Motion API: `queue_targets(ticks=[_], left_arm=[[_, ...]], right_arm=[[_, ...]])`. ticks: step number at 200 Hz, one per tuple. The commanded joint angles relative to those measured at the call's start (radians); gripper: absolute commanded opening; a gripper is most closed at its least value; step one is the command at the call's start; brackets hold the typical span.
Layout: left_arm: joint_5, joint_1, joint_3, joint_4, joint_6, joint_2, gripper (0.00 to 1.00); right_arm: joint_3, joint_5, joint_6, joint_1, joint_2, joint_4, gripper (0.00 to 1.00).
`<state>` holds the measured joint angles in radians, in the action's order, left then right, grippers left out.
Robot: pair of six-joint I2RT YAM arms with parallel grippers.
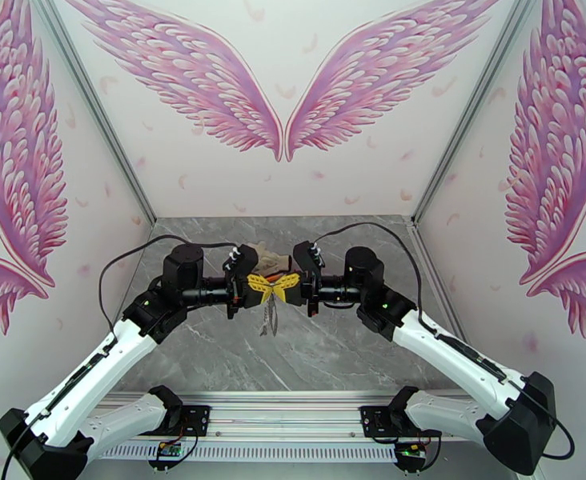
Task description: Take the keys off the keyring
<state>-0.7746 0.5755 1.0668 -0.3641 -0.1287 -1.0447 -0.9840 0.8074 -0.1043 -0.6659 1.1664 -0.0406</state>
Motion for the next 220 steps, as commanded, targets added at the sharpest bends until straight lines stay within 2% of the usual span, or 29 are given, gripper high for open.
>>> queue_targets(ticks=[1,21,42,61,73,88,126,150,168,209,220], left_arm=[[-0.027,0.004,0.030,0.010,-0.045,-0.007,0.06],[-0.021,0.004,0.037,-0.010,-0.065,-0.012,0.00],[-0.009,0.004,0.042,-0.027,-0.088,-0.005,0.00],[0.017,0.004,0.050,-0.035,-0.086,0.001,0.00],[0.038,0.005,0.053,-0.048,-0.087,0.011,0.00],[0.072,0.003,0.053,-0.044,-0.055,0.021,0.00],[0.153,0.003,0.130,-0.110,0.117,-0.012,0.00],[0.253,0.004,0.209,-0.217,0.235,-0.072,0.00],[0.348,0.004,0.216,-0.237,0.367,-0.103,0.00],[0.540,0.006,0.293,-0.324,0.655,-0.175,0.00],[0.553,0.009,0.302,-0.325,0.714,-0.190,0.00]], right_arm=[[-0.044,-0.008,0.013,-0.011,-0.011,0.014,0.00],[-0.044,-0.023,0.007,-0.011,-0.013,0.012,0.00],[-0.052,-0.046,0.014,-0.011,-0.016,0.041,0.00],[-0.054,-0.051,0.026,-0.011,-0.030,0.059,0.09],[-0.060,-0.081,0.040,-0.011,-0.044,0.093,0.26],[-0.075,-0.111,0.074,-0.010,-0.064,0.154,0.29],[-0.098,-0.245,0.072,-0.013,-0.116,0.296,0.39],[-0.120,-0.291,0.047,-0.019,-0.129,0.373,0.42],[-0.127,-0.321,0.004,-0.020,-0.134,0.395,0.47],[-0.153,-0.378,-0.080,-0.068,-0.122,0.428,0.48],[-0.163,-0.416,-0.103,-0.098,-0.108,0.429,0.49]])
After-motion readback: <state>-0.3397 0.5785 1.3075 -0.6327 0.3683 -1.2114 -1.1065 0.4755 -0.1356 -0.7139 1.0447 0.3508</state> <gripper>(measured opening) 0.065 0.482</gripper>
